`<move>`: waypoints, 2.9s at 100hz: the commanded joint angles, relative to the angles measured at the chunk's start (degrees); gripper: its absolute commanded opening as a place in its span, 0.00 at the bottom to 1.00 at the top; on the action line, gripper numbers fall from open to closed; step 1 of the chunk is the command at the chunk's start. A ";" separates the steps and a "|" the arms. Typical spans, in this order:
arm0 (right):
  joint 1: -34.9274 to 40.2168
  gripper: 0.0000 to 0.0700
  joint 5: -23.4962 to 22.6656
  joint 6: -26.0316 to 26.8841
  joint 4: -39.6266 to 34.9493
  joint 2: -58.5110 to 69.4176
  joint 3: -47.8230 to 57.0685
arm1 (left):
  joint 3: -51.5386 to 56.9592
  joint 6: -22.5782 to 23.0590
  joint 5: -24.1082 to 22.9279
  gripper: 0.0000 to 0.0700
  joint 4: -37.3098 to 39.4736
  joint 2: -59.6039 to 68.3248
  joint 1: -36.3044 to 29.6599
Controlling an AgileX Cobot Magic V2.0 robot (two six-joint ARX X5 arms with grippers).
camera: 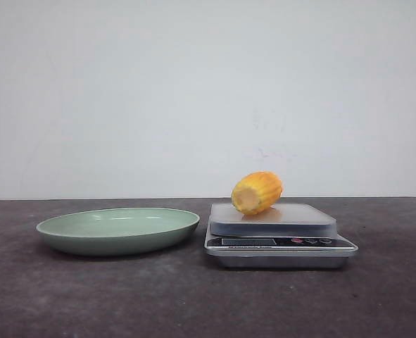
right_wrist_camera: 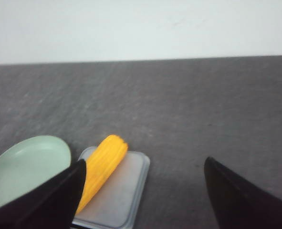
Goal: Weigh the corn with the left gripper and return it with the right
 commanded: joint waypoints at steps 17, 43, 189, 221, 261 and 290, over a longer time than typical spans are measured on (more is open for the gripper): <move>6.14 0.72 0.33 0.48 5.31 7.52 0.94 | 0.83 -4.22 -3.02 0.70 -13.38 -14.56 -0.59; 14.40 0.74 4.98 1.40 12.35 17.73 0.94 | 0.83 -15.43 -1.49 0.70 -29.11 -25.79 0.66; 22.25 0.56 12.11 10.51 24.98 49.53 0.96 | -10.80 -18.84 23.74 0.68 -39.01 -39.26 26.64; 22.77 0.05 12.94 10.54 24.30 49.51 0.96 | -10.80 -18.69 23.71 0.68 -39.01 -39.26 26.64; 28.70 0.00 15.26 9.94 23.89 40.13 4.76 | -10.80 -18.27 23.69 0.68 -38.95 -39.26 26.64; 39.21 0.00 18.84 10.32 23.56 42.51 18.56 | -10.80 -18.23 23.69 0.68 -38.93 -39.26 26.64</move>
